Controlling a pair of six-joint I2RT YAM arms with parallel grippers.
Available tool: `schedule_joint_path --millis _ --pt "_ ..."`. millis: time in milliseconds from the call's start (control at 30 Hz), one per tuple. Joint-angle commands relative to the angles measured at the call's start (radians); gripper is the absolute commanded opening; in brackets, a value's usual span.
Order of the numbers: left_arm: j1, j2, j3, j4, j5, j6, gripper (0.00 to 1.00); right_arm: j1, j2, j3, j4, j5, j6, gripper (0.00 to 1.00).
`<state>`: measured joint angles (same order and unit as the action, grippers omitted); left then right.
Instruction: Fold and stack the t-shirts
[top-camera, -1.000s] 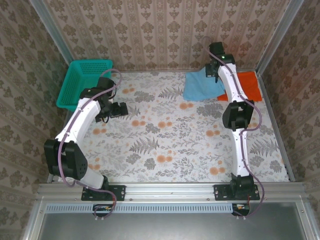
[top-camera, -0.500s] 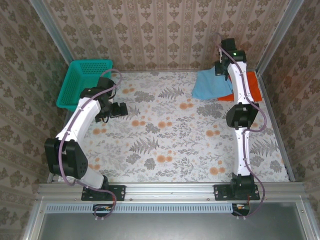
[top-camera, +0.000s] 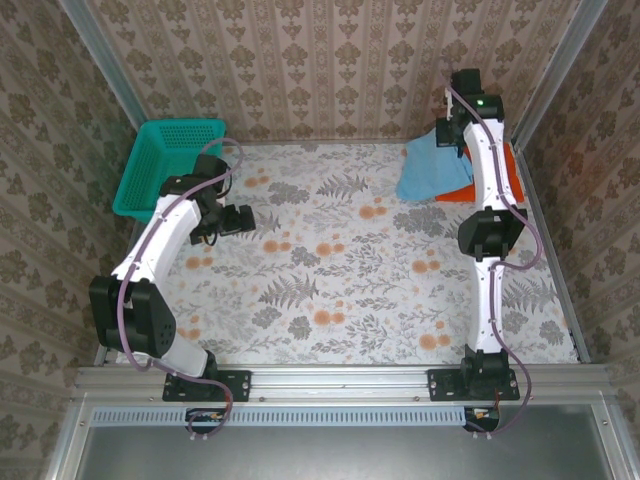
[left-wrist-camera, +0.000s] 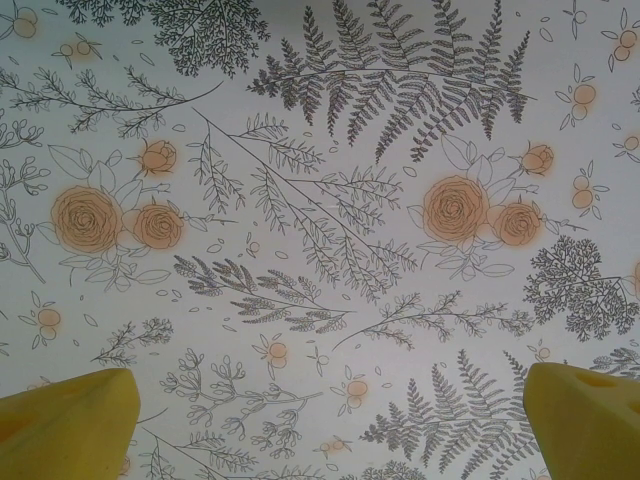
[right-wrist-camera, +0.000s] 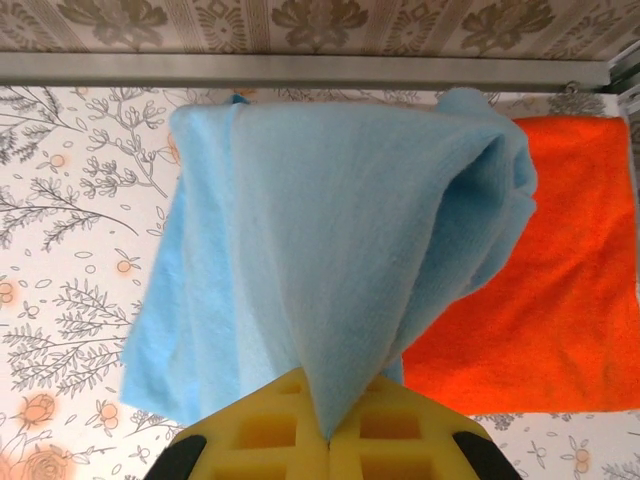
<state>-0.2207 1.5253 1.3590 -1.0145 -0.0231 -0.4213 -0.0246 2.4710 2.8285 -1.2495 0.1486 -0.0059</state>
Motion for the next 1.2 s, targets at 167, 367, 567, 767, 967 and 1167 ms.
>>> schedule_joint_path --millis 167,367,567,767,967,1167 --pt "0.008 -0.025 -0.010 0.000 0.007 0.025 1.00 -0.047 -0.081 -0.015 -0.032 -0.017 -0.011 0.00" --pt "0.009 -0.031 -0.016 0.004 0.006 0.024 1.00 -0.067 -0.096 -0.020 -0.038 -0.026 -0.010 0.00" --pt "0.008 -0.016 -0.011 0.002 0.010 0.026 1.00 -0.098 -0.078 -0.018 -0.031 -0.032 -0.005 0.00" --pt "0.010 0.004 -0.005 -0.002 0.011 0.026 1.00 -0.147 -0.006 0.024 -0.045 -0.051 0.013 0.00" --pt "0.010 0.033 0.011 -0.014 0.012 0.032 1.00 -0.186 0.063 0.054 -0.030 -0.061 0.017 0.00" --pt "0.010 0.052 0.021 -0.014 0.029 0.042 1.00 -0.226 0.128 0.118 -0.007 -0.053 0.027 0.00"
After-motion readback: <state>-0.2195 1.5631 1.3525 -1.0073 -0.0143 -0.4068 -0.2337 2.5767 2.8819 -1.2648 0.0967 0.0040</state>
